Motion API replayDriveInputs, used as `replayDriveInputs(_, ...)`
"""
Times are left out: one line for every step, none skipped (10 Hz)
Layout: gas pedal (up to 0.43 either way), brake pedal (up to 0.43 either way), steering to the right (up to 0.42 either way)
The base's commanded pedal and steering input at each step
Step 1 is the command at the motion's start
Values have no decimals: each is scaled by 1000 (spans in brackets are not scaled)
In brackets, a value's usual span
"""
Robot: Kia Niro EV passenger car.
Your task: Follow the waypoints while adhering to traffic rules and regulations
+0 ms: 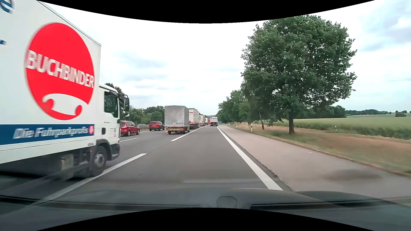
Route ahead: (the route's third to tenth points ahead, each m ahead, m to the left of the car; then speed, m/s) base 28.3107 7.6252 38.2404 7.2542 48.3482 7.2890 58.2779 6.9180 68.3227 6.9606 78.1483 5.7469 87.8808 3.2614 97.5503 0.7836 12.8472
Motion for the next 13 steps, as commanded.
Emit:
replayDriveInputs(98, 0, -3)
replayDriveInputs(110, 0, -3)
replayDriveInputs(110, 0, -3)
replayDriveInputs(110, 0, -3)
replayDriveInputs(110, 0, -3)
replayDriveInputs(118, 0, -4)
replayDriveInputs(118, 0, -4)
replayDriveInputs(118, 0, -4)
replayDriveInputs(118, 0, -4)
replayDriveInputs(118, 0, -4)
replayDriveInputs(118, 0, -4)
replayDriveInputs(118, 0, -4)
replayDriveInputs(118, 0, -3)
